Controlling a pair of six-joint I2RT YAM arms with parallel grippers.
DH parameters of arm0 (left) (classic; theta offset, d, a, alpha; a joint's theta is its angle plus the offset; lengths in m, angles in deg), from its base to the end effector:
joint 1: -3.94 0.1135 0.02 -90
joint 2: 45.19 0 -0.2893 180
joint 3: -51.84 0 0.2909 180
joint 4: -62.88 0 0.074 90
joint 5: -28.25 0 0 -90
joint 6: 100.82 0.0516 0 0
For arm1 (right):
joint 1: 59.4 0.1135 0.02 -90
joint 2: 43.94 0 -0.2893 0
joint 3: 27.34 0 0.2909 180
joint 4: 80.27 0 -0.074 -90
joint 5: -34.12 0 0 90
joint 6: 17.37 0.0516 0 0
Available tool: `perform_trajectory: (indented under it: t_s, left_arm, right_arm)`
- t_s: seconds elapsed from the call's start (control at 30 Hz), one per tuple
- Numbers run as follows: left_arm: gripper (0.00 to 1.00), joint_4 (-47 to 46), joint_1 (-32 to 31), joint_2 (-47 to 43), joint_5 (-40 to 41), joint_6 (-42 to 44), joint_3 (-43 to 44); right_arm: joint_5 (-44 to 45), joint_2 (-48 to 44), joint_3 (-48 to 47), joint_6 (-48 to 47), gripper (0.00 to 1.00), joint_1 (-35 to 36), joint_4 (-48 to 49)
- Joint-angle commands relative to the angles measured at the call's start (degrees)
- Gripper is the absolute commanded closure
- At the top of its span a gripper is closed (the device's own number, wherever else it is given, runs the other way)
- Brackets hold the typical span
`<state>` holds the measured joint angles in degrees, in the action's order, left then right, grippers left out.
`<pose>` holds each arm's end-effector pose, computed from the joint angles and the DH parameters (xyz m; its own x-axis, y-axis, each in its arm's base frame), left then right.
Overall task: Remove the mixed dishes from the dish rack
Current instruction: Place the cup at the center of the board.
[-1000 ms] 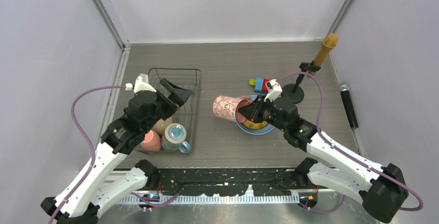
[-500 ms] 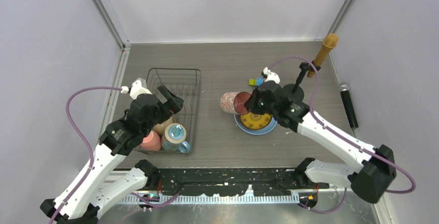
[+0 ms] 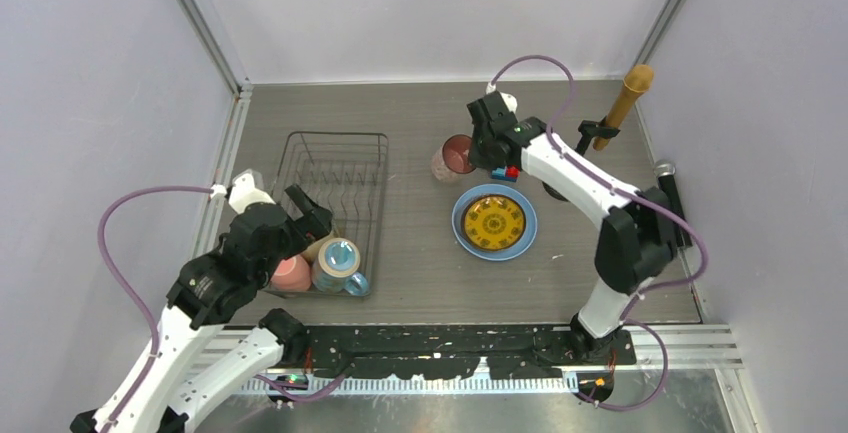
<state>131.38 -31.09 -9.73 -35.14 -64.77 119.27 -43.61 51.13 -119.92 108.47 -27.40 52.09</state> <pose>0.1178 -0.0544 0.3638 -0.4635 -0.5579 -0.6884 -0.2655 0.8287 -0.4928 0.3586 0.2111 0.2935 -0.7632 0.1978 -0.6152 0.0550 0.9684 0.2431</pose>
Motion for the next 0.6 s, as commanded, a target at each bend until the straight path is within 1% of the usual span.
perform_trajectory:
  t_s: [0.0,0.1,0.3,0.43,0.57]
  left_arm:
    - [0.00,1.85,0.02,-0.95,1.52,1.66,-0.51]
    - [0.00,3.18,-0.03,0.46,0.76,1.65,-0.39]
    - [0.00,5.33,-0.01,5.44,-1.91,2.83,0.59]
    - [0.00,6.32,0.00,7.11,-1.67,2.80,0.83]
    - [0.00,5.28,-0.03,7.16,-2.73,3.44,0.26]
  right_arm:
    - [-2.25,6.44,-12.11,-2.82,0.99,-3.02,-1.81]
    - [-3.61,12.16,-18.75,-3.73,0.99,-4.58,-6.45]
    - [-3.62,20.39,-26.14,-4.96,0.99,-5.61,-10.42]
    - [-3.94,22.45,-28.99,-6.03,0.98,-5.69,-13.93]
    - [-2.34,22.07,-28.59,-6.48,0.94,-5.64,-15.02]
